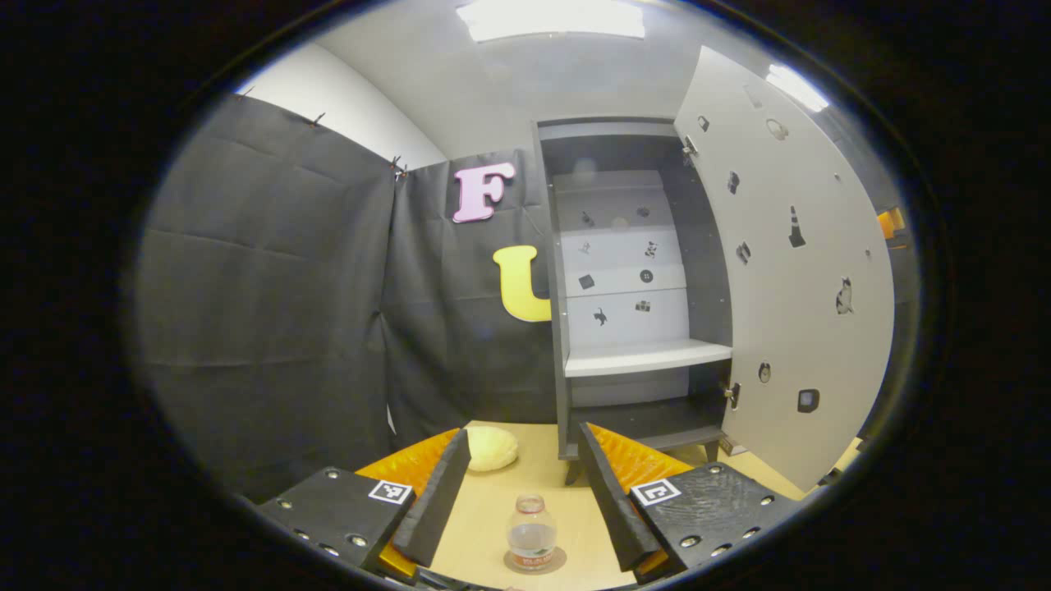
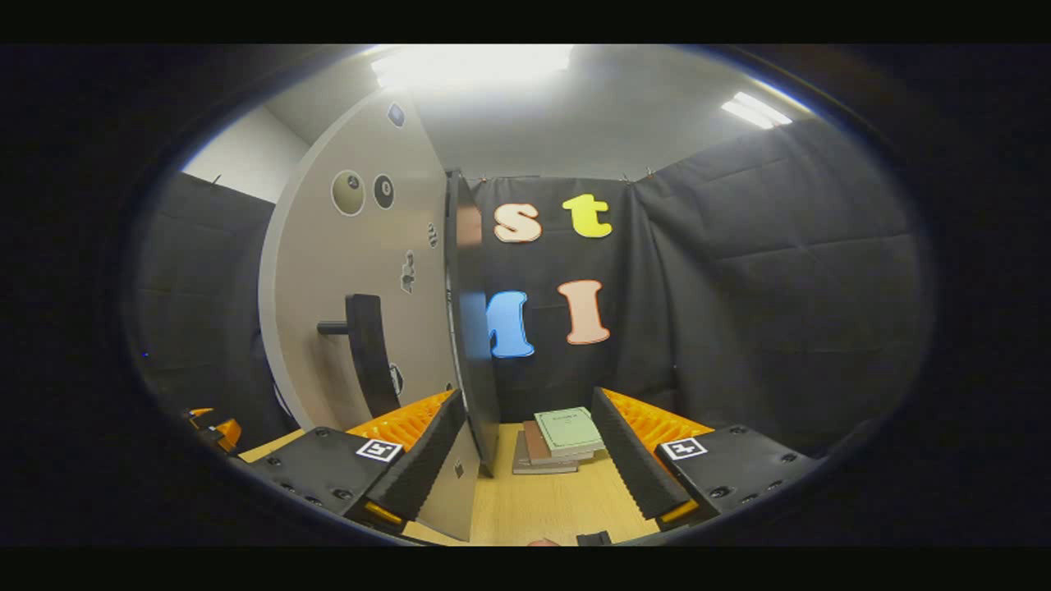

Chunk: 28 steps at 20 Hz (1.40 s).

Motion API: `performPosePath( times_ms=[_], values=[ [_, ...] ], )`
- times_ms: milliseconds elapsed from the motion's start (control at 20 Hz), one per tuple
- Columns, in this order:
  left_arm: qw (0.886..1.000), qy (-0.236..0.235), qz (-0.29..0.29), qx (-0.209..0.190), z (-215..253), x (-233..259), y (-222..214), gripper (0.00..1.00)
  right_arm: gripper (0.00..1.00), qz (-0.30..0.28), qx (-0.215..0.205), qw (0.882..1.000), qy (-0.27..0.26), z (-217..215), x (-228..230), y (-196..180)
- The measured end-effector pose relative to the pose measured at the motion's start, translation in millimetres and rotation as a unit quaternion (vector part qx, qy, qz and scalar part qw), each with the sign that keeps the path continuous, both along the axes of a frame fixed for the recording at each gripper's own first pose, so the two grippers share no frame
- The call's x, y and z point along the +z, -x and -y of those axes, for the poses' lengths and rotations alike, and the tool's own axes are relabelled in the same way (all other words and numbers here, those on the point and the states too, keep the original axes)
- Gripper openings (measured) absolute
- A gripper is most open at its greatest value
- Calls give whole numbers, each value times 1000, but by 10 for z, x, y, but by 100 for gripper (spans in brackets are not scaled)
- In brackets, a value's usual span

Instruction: Open the cabinet door with the right hand, grasp the bottle in the cabinet with the left hand and place it on the coaster, then close the cabinet door with the right hand.

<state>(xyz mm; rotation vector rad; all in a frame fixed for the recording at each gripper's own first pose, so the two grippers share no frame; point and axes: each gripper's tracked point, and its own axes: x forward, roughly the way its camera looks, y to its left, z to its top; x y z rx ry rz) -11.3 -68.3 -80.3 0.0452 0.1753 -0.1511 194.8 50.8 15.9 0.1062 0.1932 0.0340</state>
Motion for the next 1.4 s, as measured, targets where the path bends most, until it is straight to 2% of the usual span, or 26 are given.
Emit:
performPosePath(
  times_ms=[100, 300, 650, 700, 750, 900, 950, 1200, 1250, 1400],
  values=[
    [1000, -2, 1, -18, 80, -11, -90, 79, 94, 0, 0, 1000, -1, -92, 22, -7],
    [999, 5, 0, -40, 88, -40, -166, 79, 92, 5, -25, 999, 25, -78, 63, 19],
    [998, 27, -3, -54, 19, -95, -339, 79, 92, 8, -38, 998, 44, -132, 92, 8],
    [998, 30, -2, -57, 21, -86, -344, 79, 96, 7, -40, 998, 46, -138, 92, 18],
    [998, 32, 0, -60, 18, -79, -372, 79, 96, 7, -40, 998, 48, -150, 98, 19],
    [997, 29, 3, -67, -11, -66, -380, 79, 97, 5, -37, 998, 45, -232, 88, 28],
    [997, 28, 5, -70, -21, -66, -385, 79, 92, 5, -34, 998, 43, -279, 90, 39],
    [997, 25, 9, -75, -178, -69, -423, 79, 92, 7, -20, 999, 42, -577, 112, 120],
    [997, 28, 7, -75, -224, -92, -416, 81, 92, 7, -16, 999, 45, -648, 121, 110],
    [997, 35, 5, -71, -374, -116, -418, 79, 92, 9, -2, 999, 50, -869, 140, 114]
  ],
)
